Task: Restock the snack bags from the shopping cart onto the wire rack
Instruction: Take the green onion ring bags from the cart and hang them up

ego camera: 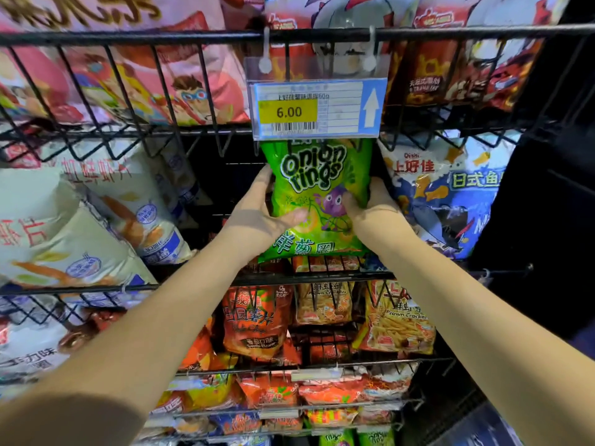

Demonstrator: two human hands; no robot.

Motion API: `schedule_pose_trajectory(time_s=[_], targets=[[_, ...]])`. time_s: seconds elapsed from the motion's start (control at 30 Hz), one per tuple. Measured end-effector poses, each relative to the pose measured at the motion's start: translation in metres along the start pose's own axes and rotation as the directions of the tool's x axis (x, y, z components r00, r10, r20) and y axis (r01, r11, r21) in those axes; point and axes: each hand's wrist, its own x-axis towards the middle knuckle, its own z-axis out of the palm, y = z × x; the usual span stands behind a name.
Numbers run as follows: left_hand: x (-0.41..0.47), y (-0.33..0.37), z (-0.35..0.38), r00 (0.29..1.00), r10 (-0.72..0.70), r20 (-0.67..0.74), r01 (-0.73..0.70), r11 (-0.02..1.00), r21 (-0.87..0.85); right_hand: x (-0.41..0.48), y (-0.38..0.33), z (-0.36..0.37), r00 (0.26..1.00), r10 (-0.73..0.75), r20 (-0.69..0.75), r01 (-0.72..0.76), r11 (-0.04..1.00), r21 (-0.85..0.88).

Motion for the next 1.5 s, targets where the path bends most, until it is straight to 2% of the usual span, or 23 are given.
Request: schedule_pose_trajectory(time_s=[0.07,0.2,0.37,0.57,0.83,0.93,1.2,1.33,1.43,1.5], targets=[[0.001,-0.005,0.004,0.999,0.042,0.012,-0.042,0.998,0.049,0.004,-0.001,0.001,0.996,0.086,-0.016,-0.086,0.996,-0.001],[0.005,-0.012,0.005,0.999,0.009,0.040,-0.019,0.968,0.248,0.007,-0.006,0.001,0.984,0.178,-0.007,-0.178,0.984,-0.012],[0.009,-0.015,0.009,0.995,-0.051,0.080,0.038,0.987,0.159,-0.003,-0.004,0.003,0.984,0.179,0.011,-0.178,0.981,-0.076],[0.002,-0.018,0.008,0.989,-0.091,0.114,0.066,0.976,0.206,-0.018,-0.001,-0.003,0.958,0.222,0.180,-0.182,0.960,-0.215],[-0.015,0.003,-0.005,0.987,-0.144,0.071,0.120,0.955,0.270,-0.021,0.001,-0.003,0.976,0.140,0.168,-0.104,0.973,-0.206],[-0.021,0.008,-0.006,0.986,-0.155,0.068,0.131,0.955,0.266,-0.027,0.001,-0.002,0.984,0.108,0.138,-0.067,0.959,-0.276],[-0.052,0.035,-0.018,0.972,-0.219,0.085,0.165,0.893,0.419,-0.049,0.002,-0.019,0.993,0.008,0.121,0.017,0.980,-0.201],[-0.084,0.070,-0.025,0.980,-0.146,0.135,0.035,0.794,0.608,-0.072,-0.003,-0.038,0.984,-0.114,0.138,0.145,0.960,-0.241],[-0.108,0.094,-0.023,0.976,-0.028,0.214,-0.148,0.635,0.758,-0.104,-0.005,-0.055,0.945,-0.312,0.094,0.323,0.859,-0.398],[-0.121,0.111,-0.021,0.969,0.018,0.247,-0.215,0.554,0.804,-0.127,-0.006,-0.067,0.908,-0.412,0.075,0.393,0.777,-0.492]])
